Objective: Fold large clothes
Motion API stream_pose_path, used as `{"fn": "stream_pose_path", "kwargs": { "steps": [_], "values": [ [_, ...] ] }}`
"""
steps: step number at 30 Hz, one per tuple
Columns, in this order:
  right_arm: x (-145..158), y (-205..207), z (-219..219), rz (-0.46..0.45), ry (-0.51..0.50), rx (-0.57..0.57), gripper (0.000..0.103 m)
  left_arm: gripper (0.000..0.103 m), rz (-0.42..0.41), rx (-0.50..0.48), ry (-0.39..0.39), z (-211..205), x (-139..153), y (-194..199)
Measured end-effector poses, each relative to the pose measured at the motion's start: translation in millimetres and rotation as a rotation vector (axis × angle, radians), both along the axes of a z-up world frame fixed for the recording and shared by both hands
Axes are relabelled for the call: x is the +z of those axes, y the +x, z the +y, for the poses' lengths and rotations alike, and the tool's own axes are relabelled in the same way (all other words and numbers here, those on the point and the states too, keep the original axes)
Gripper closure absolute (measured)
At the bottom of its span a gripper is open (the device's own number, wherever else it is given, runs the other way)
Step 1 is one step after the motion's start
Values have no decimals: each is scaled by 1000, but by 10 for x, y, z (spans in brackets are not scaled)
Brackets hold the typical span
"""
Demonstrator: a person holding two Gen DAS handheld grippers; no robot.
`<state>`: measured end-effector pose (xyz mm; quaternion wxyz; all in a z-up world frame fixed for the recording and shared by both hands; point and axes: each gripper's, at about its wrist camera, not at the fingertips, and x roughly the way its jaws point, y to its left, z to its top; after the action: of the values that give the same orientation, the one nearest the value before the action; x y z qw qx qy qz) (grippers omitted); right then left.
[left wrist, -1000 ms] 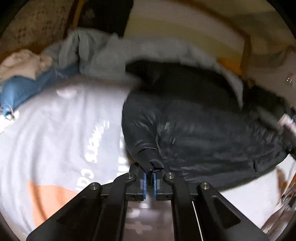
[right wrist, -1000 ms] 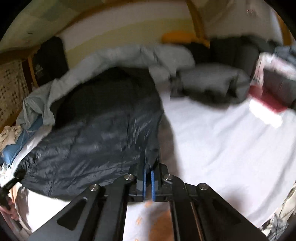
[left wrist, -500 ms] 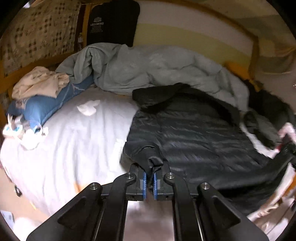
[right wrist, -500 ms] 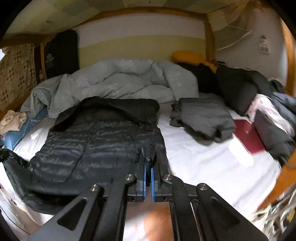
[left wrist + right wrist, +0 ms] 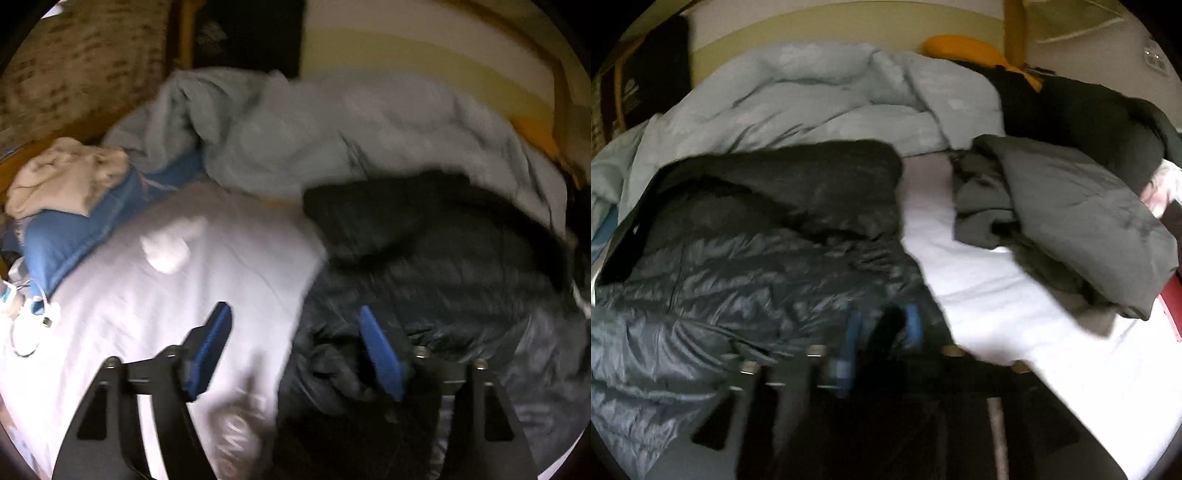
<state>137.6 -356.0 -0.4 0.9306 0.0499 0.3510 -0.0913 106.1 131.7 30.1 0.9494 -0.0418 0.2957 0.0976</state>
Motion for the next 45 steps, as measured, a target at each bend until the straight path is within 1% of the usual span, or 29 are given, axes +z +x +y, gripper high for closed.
{"fn": "stream_pose_path", "kwargs": {
  "steps": [1,2,4,5,6,8,9,10,13,15,16,17,18,19,20,21,22,23,24,26,28,31,34,36,38,39,41,44,45],
  "values": [
    [58,-57,-31,-24,-12,-27,43,27,-41,1,-3,34,71,-97],
    [119,-108,-74,-48,-19,-48,33,25,-68,-10,-12,45,125,-180],
    [298,-286,-143,-122,-12,-78,28,25,-111,-93,-71,13,238,-347],
    [363,-339,-166,-145,-3,-79,28,25,-128,-146,-93,-34,282,-427],
    [448,-436,-154,-174,7,-70,28,24,-146,-198,-100,-108,328,-504],
    [594,-610,-71,-228,-9,-42,26,19,-178,-306,-68,-326,382,-653],
    [645,-671,-34,-248,-26,-44,24,19,-178,-351,-42,-448,392,-694],
    [682,-718,-6,-263,-36,-50,17,19,-167,-388,-16,-577,381,-710],
    [778,-815,4,-298,-35,-74,17,19,-106,-446,1,-834,265,-669],
    [788,-830,-17,-293,-26,-75,17,19,-52,-467,-3,-946,136,-587],
    [782,-831,-16,-278,-14,-52,17,19,-27,-479,4,-997,70,-553],
    [761,-822,6,-257,9,1,17,19,-10,-483,22,-1036,17,-526],
    [722,-803,46,-231,36,66,17,19,7,-481,55,-1084,-48,-494],
    [629,-750,119,-157,92,195,17,19,49,-459,111,-1149,-145,-430],
    [518,-716,200,-82,135,279,18,21,97,-413,159,-1170,-243,-331],
    [439,-744,261,-56,149,295,20,23,124,-367,165,-1151,-338,-253],
    [398,-790,322,-55,149,305,20,23,154,-318,139,-1075,-411,-152],
    [379,-855,425,-66,131,343,20,26,177,-274,121,-996,-469,-76],
    [389,-913,524,-85,99,384,20,27,192,-226,119,-922,-518,-2],
    [407,-1024,707,-125,50,468,20,28,181,-154,135,-768,-579,65],
    [338,-1072,874,-97,23,537,20,28,181,-124,139,-671,-604,110],
    [185,-1063,1026,-36,-21,577,20,28,188,-101,126,-592,-613,130],
    [25,-984,1054,1,-69,539,20,27,196,-63,137,-590,-640,135],
    [-130,-878,1027,33,-112,476,22,27,196,-41,146,-605,-654,117],
    [-289,-671,956,79,-171,391,22,23,199,-30,144,-585,-656,116],
    [-345,-587,928,88,-172,365,22,21,202,-27,139,-566,-656,120],
    [-398,-402,770,99,-122,308,22,19,206,-33,109,-518,-656,131],
    [-428,-303,603,122,-141,205,22,19,192,-71,34,-422,-632,121],
    [-421,-292,522,133,-122,170,22,19,180,-78,24,-409,-606,100]
  ]
}}
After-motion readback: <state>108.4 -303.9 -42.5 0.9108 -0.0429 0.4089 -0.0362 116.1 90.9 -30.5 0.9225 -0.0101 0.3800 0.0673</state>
